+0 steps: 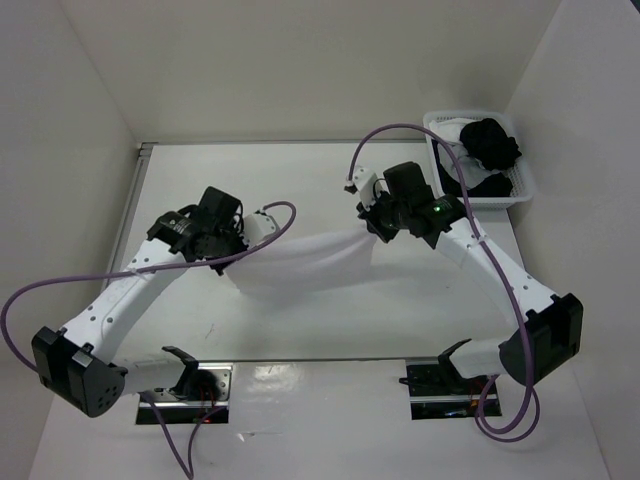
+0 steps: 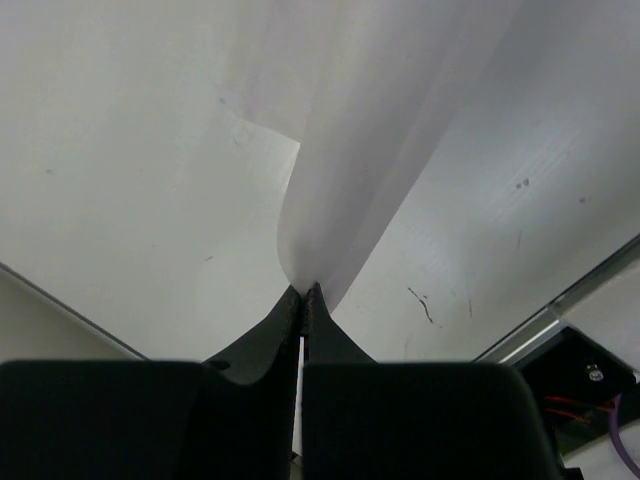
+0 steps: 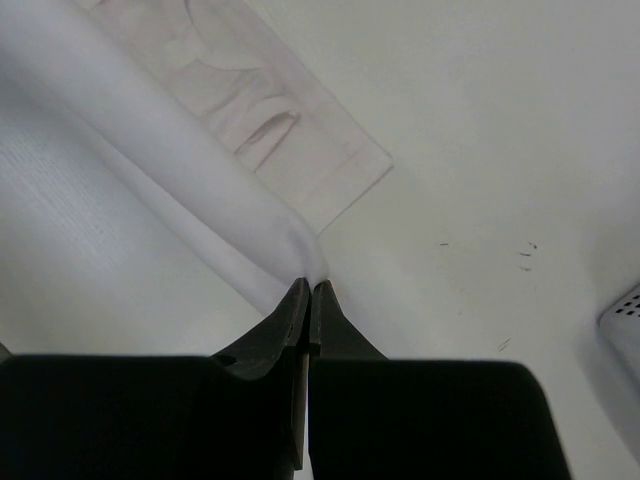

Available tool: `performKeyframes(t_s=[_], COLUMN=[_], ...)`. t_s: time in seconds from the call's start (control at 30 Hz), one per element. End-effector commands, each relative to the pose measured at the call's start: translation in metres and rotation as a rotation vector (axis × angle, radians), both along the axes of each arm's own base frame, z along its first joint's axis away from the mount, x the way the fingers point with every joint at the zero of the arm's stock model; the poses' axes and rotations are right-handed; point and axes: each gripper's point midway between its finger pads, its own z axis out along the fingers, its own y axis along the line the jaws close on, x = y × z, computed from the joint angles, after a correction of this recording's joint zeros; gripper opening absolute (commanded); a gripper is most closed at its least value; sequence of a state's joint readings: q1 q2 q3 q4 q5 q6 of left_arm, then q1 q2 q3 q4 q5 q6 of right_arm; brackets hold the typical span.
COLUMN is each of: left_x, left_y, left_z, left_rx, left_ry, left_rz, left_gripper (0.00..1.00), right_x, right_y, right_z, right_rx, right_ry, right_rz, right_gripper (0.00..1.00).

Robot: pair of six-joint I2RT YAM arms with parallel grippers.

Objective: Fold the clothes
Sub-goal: Fold the tank top

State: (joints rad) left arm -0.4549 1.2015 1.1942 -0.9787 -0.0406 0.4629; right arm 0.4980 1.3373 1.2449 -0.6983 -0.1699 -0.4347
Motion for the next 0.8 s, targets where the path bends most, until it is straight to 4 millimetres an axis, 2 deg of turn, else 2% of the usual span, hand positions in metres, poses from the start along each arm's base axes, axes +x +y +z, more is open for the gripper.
performKeyframes(t_s=[0.0,0.17,0.3,0.4,0.5,0.63,0.77], left_x=[-0.019,-0.036,-0.044,-0.036,-0.026,-0.011,0.001], left_y=[0.001,0.006,0.008,0.008,0.004,-0.002,0.002], left_z=[-0.011,-0.021,-0.029,-0.036,-0.042,-0.045,-0.051], left_rx=[-0.002,0.028,0.035,0.047,0.046,0.039,0.045], left_ry=[0.084,0.155,0.196,0.172,0.169,0.135,0.111], left_rz=[-0.036,-0.083,-0.087,-0.078,-0.078,-0.064,-0.026], left_gripper=[0.00,0.00,0.00,0.00,0.00,0.00,0.00], right_x=[-0.011,-0.021,-0.018,-0.007,0.007,0.022,0.032], right_y=[0.005,0.008,0.009,0.008,0.013,0.018,0.022], right_z=[0.007,0.002,0.004,0.008,0.001,-0.017,-0.028], right_rx=[0.013,-0.014,-0.012,-0.006,-0.008,-0.040,-0.050], right_ry=[-0.002,0.017,0.001,-0.038,-0.050,-0.023,-0.019], right_rz=[0.035,0.075,0.082,0.038,0.017,0.004,-0.002], right_gripper=[0.00,0.00,0.00,0.00,0.00,0.00,0.00])
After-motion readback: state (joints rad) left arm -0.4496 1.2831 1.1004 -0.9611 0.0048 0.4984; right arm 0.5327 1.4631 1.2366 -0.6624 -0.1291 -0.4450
